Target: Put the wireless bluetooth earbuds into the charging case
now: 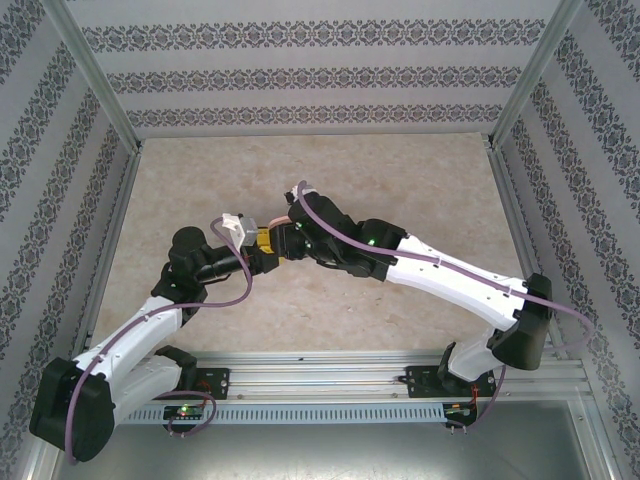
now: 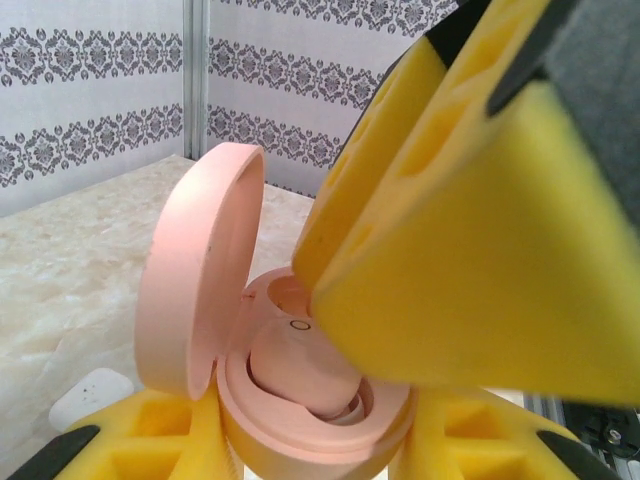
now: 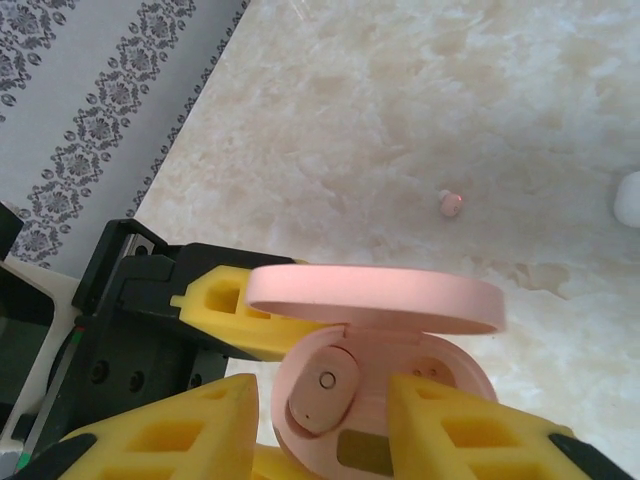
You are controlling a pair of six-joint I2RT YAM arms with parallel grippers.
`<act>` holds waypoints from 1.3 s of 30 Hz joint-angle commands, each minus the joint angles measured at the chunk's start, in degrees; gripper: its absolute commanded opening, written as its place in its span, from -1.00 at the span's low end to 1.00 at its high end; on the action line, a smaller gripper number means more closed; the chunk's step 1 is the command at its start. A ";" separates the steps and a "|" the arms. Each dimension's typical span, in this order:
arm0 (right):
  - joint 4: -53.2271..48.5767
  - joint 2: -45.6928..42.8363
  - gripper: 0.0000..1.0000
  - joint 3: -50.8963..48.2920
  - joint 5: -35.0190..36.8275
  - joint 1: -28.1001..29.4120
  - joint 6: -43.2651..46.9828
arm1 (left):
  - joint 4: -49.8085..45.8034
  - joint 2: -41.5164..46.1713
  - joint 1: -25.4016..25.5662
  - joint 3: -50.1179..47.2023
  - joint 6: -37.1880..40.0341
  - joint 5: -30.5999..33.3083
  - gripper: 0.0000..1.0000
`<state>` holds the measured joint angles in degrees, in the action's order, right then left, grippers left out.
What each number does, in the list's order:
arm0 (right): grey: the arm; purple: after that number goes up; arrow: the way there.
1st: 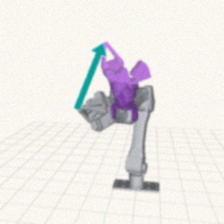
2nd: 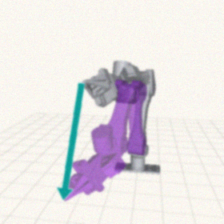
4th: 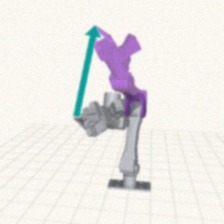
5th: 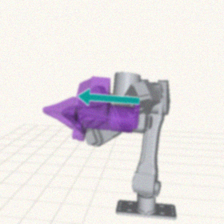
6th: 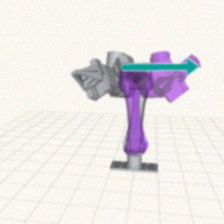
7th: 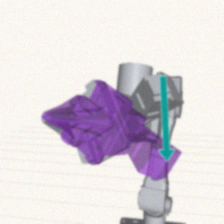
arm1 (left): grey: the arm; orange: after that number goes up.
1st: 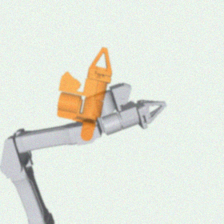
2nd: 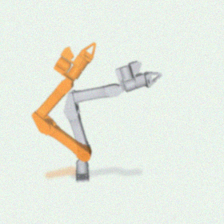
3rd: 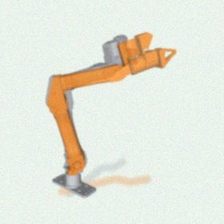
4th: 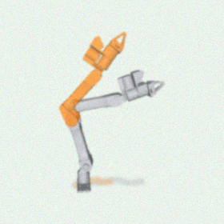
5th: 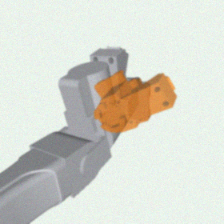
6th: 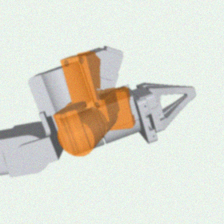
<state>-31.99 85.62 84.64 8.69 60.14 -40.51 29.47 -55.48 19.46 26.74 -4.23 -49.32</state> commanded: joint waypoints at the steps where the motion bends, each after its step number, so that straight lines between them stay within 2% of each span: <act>1: -1.32 -2.86 -0.24 1.25 2.12 0.02 0.26 | 0.94 1.28 0.58 0.25 1.59 -0.11 -0.75; 10: -0.35 -7.72 -0.24 -1.84 1.90 -1.00 -1.37 | -0.42 2.91 0.58 0.15 2.29 1.46 -0.74; 17: -4.04 -12.39 -0.23 -6.21 1.08 -4.86 -4.33 | -4.25 5.16 0.52 0.79 3.33 4.90 -0.75; 24: -3.52 -15.62 -0.24 -13.45 -2.98 -10.52 -6.68 | -6.70 5.05 -0.19 1.62 3.22 3.21 -0.70; 31: -2.85 -12.11 -0.24 -14.33 -7.32 -15.17 -4.81 | -6.12 6.02 -1.08 0.34 1.20 3.13 -0.71; 39: 3.36 -1.94 -0.23 -13.34 -13.06 -18.92 -2.87 | -8.03 8.03 -1.97 -1.19 2.43 5.16 -0.72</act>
<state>-32.34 80.53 70.70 -0.89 42.09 -44.77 22.20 -48.27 18.35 26.68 -1.91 -44.49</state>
